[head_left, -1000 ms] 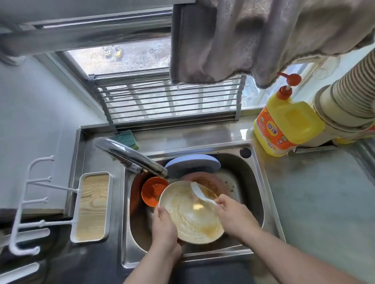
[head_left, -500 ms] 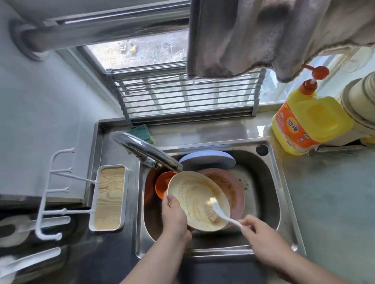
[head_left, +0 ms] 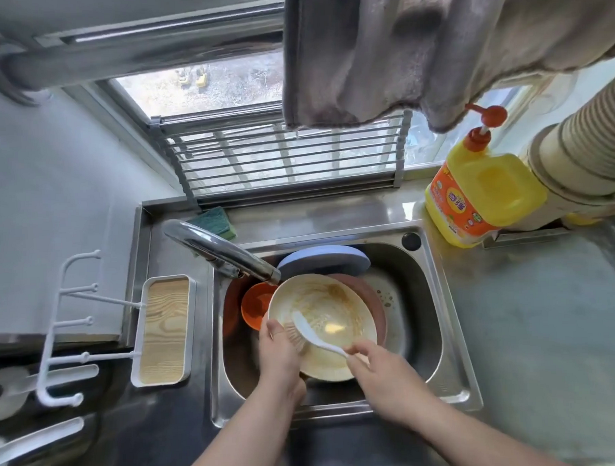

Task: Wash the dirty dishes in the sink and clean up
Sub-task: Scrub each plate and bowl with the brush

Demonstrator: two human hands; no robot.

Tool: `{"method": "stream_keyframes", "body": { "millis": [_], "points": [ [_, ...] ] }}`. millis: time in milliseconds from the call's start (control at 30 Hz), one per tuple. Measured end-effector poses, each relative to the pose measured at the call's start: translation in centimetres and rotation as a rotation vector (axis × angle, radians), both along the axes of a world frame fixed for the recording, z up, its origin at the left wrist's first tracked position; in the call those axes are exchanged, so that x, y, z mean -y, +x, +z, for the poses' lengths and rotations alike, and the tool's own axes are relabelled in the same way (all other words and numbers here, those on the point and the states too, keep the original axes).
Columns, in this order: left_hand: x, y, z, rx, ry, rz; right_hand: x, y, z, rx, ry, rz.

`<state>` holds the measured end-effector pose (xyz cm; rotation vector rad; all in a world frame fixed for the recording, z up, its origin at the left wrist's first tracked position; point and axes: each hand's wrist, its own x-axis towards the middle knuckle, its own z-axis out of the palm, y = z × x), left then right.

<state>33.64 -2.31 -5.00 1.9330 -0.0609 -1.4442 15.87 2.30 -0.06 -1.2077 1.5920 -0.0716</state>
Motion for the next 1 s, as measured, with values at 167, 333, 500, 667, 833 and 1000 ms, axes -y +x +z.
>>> {"method": "stream_keyframes", "body": {
  "millis": [167,333,500,667,833,1000],
  "points": [
    [0.3,1.1,0.2,0.016,-0.032,-0.003,0.1,-4.2,-1.4,-0.133,0.037,-0.093],
    [-0.5,0.8,0.0,0.055,-0.08,-0.043,-1.9,-0.4,-0.1,0.016,0.005,0.001],
    [-0.3,1.6,0.6,0.034,-0.127,-0.048,0.4,-4.1,-1.7,-0.156,0.011,-0.068],
    [-0.7,0.9,0.3,0.044,-0.117,-0.068,-2.2,-0.3,1.4,-0.017,0.007,0.102],
    [-1.9,-0.2,1.1,-0.06,-0.107,-0.012,4.7,-1.7,-0.1,-0.143,-0.029,-0.046],
    [-0.9,1.1,-0.5,0.045,-0.113,-0.028,-1.8,-4.7,-1.7,-0.217,0.076,-0.101]
  ]
}}
